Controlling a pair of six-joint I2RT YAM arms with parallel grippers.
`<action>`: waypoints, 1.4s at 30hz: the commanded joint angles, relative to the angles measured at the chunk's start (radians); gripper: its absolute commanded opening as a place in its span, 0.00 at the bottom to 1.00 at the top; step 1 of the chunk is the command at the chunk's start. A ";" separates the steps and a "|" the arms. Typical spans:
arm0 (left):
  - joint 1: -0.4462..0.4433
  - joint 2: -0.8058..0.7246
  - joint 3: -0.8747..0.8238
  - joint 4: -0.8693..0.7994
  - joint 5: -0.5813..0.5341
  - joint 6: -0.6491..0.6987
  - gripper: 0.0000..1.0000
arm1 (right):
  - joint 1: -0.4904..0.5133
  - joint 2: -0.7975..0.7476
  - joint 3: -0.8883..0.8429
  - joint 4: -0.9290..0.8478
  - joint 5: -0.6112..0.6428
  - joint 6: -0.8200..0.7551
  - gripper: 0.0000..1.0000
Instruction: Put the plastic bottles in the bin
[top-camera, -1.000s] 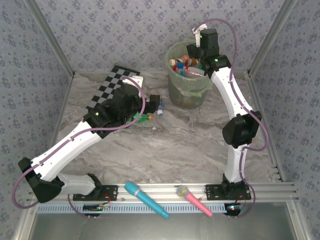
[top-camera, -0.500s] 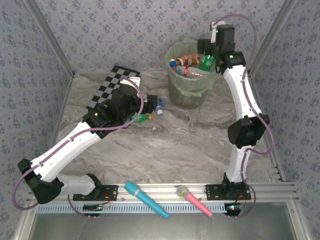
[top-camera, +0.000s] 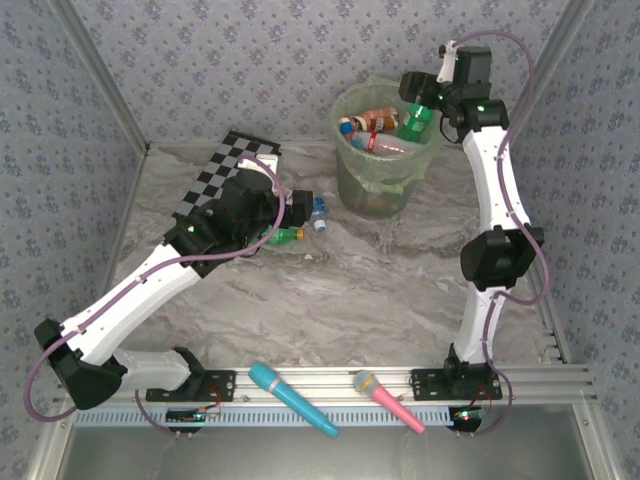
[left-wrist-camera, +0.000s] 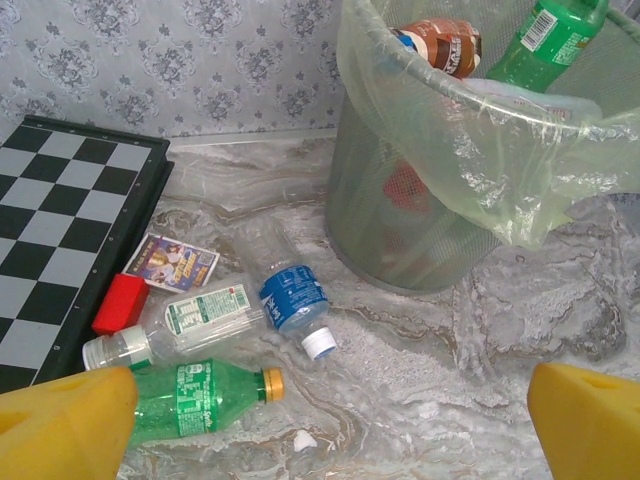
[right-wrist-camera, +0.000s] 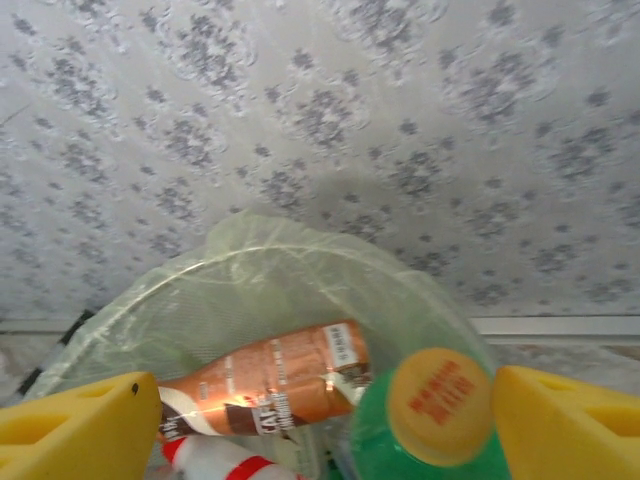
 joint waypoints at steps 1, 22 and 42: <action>0.007 -0.027 0.004 -0.005 0.005 -0.010 1.00 | 0.004 0.065 0.067 -0.017 -0.128 0.068 0.86; 0.025 -0.029 0.002 -0.015 -0.001 -0.018 1.00 | 0.124 0.213 0.209 -0.001 -0.316 0.137 0.81; 0.120 -0.031 -0.060 -0.018 0.047 -0.119 1.00 | 0.135 0.047 0.110 -0.034 -0.288 0.118 1.00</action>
